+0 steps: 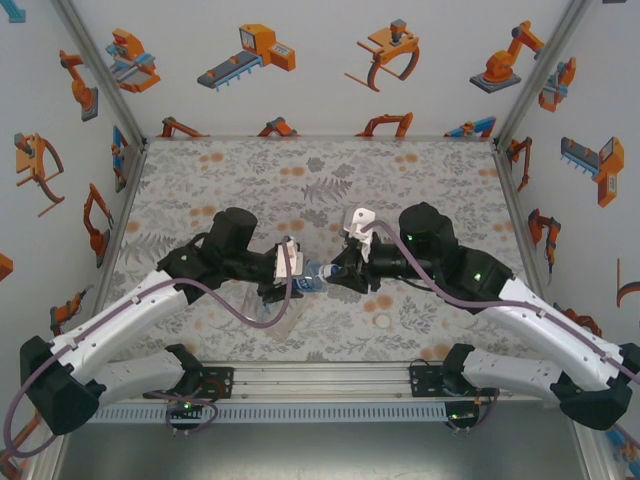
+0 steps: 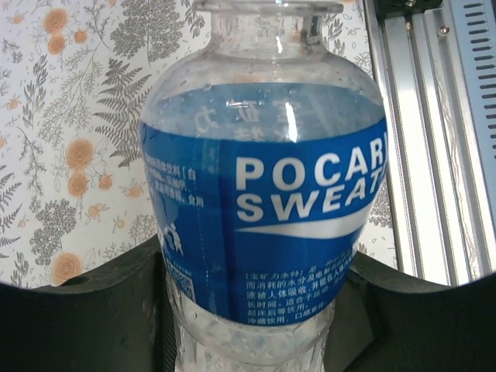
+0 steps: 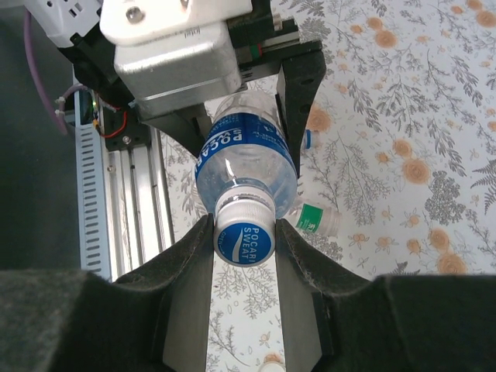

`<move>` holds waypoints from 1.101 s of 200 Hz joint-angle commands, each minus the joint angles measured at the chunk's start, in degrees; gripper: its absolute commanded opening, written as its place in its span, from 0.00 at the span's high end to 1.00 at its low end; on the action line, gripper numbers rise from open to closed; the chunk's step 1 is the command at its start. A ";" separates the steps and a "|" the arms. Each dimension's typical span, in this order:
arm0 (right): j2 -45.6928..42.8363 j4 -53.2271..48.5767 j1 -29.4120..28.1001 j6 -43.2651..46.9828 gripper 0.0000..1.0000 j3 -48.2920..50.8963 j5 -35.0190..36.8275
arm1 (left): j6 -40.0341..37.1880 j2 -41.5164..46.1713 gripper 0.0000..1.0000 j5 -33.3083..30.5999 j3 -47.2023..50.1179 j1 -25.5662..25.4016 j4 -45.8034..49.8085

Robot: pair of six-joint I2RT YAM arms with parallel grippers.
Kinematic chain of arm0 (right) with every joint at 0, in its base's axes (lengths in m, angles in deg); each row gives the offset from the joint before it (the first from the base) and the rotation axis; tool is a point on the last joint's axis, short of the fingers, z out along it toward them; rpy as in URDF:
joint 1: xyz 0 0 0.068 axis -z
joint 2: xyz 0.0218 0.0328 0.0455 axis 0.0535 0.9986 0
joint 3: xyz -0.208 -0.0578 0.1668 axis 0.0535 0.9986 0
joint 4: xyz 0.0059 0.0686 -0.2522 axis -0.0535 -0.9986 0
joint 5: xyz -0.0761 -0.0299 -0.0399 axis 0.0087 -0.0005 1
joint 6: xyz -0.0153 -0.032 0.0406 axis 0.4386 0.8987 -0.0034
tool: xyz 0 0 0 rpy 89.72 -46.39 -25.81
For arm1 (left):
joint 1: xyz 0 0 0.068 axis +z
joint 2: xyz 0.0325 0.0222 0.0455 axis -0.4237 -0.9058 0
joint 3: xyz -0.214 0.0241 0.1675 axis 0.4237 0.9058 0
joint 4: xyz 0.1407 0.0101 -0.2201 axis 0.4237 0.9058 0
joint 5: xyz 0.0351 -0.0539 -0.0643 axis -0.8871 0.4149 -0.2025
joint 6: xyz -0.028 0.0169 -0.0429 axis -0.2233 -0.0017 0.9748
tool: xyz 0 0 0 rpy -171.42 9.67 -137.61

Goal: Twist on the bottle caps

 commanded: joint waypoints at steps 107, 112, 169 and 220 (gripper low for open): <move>5.55 -11.35 -3.84 6.45 1.00 -9.15 7.38 | 2.13 1.11 1.00 2.63 -1.41 -0.54 -2.41; 5.67 -11.25 -3.79 6.25 1.00 -8.98 7.11 | 2.17 1.07 1.00 2.63 -1.41 -0.55 -2.41; 5.78 -7.54 -3.83 1.29 1.00 -6.05 6.29 | 2.95 1.48 1.00 2.61 -1.58 -0.56 -2.41; 5.86 -6.20 -3.85 -14.25 1.00 -3.64 9.95 | 2.94 1.22 1.00 0.36 -1.68 -0.56 -1.09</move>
